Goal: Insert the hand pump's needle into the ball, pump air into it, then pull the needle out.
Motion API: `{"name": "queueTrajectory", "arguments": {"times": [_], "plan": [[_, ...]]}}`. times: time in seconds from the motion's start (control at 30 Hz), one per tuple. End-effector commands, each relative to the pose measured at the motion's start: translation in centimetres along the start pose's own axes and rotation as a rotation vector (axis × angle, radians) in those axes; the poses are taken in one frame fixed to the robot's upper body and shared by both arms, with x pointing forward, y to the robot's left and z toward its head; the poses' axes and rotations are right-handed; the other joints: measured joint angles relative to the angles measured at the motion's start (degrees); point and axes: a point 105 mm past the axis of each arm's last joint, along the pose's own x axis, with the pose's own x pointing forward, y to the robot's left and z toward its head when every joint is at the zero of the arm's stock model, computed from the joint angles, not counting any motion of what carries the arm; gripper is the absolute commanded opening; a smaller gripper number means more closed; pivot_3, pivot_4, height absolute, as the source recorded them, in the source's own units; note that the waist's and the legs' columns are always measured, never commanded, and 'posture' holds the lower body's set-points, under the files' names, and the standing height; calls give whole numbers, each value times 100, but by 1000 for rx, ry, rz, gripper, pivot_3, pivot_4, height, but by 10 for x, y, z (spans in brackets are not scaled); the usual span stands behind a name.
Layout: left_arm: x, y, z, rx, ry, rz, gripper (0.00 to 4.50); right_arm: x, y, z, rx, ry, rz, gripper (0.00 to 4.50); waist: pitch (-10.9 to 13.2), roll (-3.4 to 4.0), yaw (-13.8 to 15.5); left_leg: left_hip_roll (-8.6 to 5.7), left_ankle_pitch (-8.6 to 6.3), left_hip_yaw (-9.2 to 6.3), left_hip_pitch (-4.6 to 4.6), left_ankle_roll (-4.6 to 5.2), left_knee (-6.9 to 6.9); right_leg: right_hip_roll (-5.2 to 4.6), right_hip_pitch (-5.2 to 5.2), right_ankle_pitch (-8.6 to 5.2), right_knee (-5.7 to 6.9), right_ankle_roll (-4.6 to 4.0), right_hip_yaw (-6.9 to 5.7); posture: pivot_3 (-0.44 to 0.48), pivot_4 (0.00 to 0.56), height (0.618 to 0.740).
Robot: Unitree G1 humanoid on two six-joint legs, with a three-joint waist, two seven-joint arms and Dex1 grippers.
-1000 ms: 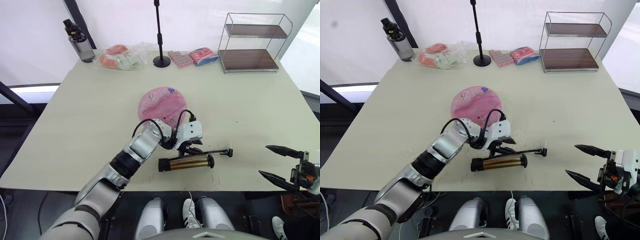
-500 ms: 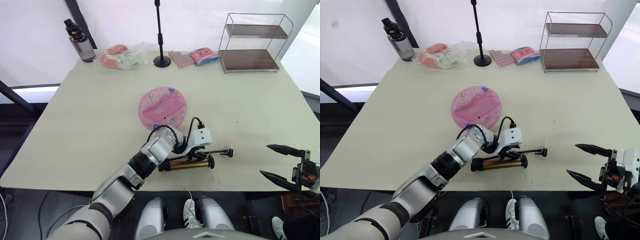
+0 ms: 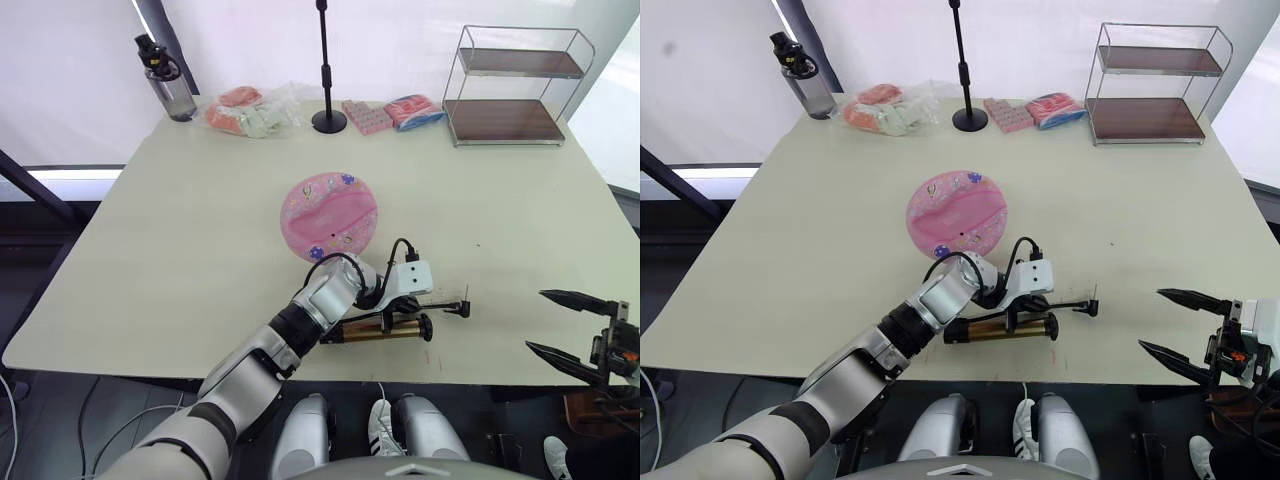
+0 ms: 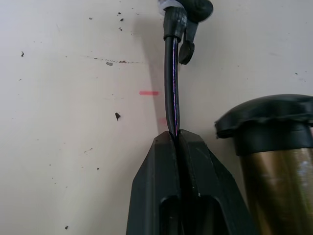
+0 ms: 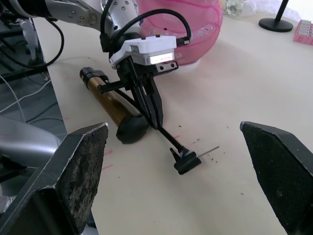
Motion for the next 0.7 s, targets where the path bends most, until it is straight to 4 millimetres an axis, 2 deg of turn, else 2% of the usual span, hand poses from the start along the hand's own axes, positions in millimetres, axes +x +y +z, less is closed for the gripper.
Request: {"name": "queueTrajectory", "arguments": {"times": [0.03, 0.13, 0.33, 0.47, 0.7], "plan": [[4, -3, -2, -11, 2, -7, 55, -7, -4, 6, -48, 9, -13, 4500, 0, 1, -1, 1, 0, -5, -3, 0, 3, 0, 1, -1, 0, 2, 3, 0, 150, 736], [2, -2, 0, -8, -10, -3, 55, -6, -4, 5, -47, 8, -14, 4500, 0, 1, -4, 1, 0, -27, -4, 0, 10, 1, 21, -7, 0, 6, 8, 0, 150, 736], [-10, 4, 18, 2, -93, 41, 55, -7, -4, -1, -34, 20, -29, 4500, 2, 4, -14, 1, 0, -30, -5, 0, 10, 1, 21, -8, 1, 7, 7, 0, 150, 736], [-30, 3, 34, -18, -210, 68, 55, -1, -6, -8, -16, 26, -72, 4500, 2, 8, -27, 1, 0, -31, -6, 0, 10, 1, 21, -8, 0, 7, 7, 0, 150, 736], [-44, 4, 34, -13, -292, 121, 55, 14, -9, -8, 73, -27, -149, 4500, 2, 20, -21, 4, 0, -31, -4, -1, 10, 1, 22, -8, 5, 7, 7, 0, 150, 736]]}}
